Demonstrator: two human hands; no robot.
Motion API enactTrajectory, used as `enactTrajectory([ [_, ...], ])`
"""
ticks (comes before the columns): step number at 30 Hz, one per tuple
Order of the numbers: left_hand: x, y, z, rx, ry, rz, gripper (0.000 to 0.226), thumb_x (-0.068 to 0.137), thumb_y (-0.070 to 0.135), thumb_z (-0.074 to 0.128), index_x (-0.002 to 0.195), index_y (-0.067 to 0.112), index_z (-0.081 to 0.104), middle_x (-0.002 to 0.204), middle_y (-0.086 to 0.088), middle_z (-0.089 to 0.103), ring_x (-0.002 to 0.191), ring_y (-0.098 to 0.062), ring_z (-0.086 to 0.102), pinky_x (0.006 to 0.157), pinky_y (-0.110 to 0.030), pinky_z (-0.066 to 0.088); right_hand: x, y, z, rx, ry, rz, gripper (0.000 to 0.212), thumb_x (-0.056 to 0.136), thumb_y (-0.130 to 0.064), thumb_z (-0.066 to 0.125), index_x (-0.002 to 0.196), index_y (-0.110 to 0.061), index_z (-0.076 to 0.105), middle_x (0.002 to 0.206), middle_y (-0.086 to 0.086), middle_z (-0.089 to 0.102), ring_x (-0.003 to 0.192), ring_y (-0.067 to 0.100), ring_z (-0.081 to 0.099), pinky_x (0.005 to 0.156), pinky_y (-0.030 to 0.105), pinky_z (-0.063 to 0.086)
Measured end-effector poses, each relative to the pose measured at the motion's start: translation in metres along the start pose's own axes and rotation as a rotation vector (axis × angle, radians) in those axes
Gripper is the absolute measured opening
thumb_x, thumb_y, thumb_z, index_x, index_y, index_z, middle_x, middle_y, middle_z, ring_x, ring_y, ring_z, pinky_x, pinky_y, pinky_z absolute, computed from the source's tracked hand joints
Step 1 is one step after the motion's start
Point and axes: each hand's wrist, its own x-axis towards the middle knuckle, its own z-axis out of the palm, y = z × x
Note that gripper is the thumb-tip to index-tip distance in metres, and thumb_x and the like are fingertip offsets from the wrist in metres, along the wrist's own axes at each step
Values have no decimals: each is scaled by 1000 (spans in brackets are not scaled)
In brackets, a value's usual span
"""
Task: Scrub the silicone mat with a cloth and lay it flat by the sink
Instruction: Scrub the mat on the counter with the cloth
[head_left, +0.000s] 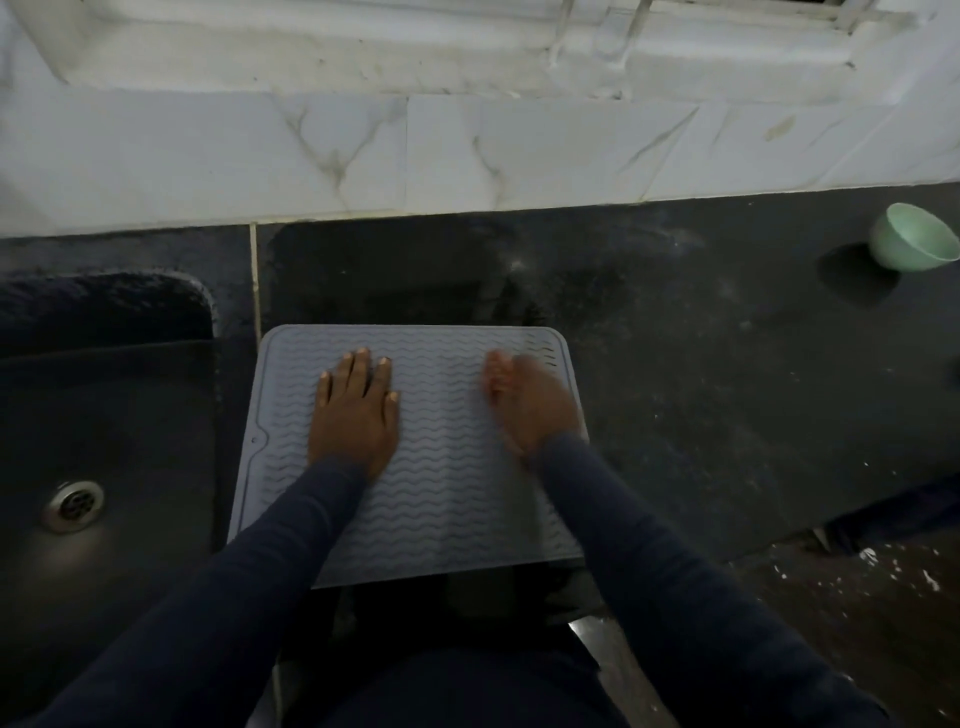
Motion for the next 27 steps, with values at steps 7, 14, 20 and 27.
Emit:
enactTrajectory([
  [7, 0, -5, 2, 23, 7, -8, 67, 92, 48, 9, 150, 19, 24, 158, -8, 18, 146, -23, 12, 118, -41, 4, 2, -26, 19, -142, -167, -236, 38, 94, -56, 41, 113, -28, 59, 111, 1, 63, 102, 25, 60, 81, 37, 44],
  [14, 1, 6, -7, -47, 73, -55, 65, 90, 46, 19, 145, 16, 37, 154, -10, 29, 143, -26, 22, 117, -46, 11, 67, 76, -57, -183, -58, -24, 49, 90, -62, 46, 106, -18, 62, 109, 11, 67, 103, 36, 62, 80, 36, 45],
  [20, 41, 66, -8, -82, 64, -44, 58, 96, 36, 29, 148, 10, 28, 156, -11, 26, 145, -23, 18, 119, -42, 8, 94, -6, -30, -113, -183, -316, 33, 94, -46, 48, 104, -17, 62, 106, 11, 67, 100, 32, 62, 81, 34, 47],
  [27, 49, 57, 7, 61, 19, -121, 64, 95, 42, 15, 149, 10, 23, 158, -9, 21, 145, -23, 16, 118, -40, 4, 121, -64, 17, -99, -277, -348, 17, 91, -34, 56, 87, -18, 60, 92, 8, 66, 89, 29, 64, 71, 29, 45],
])
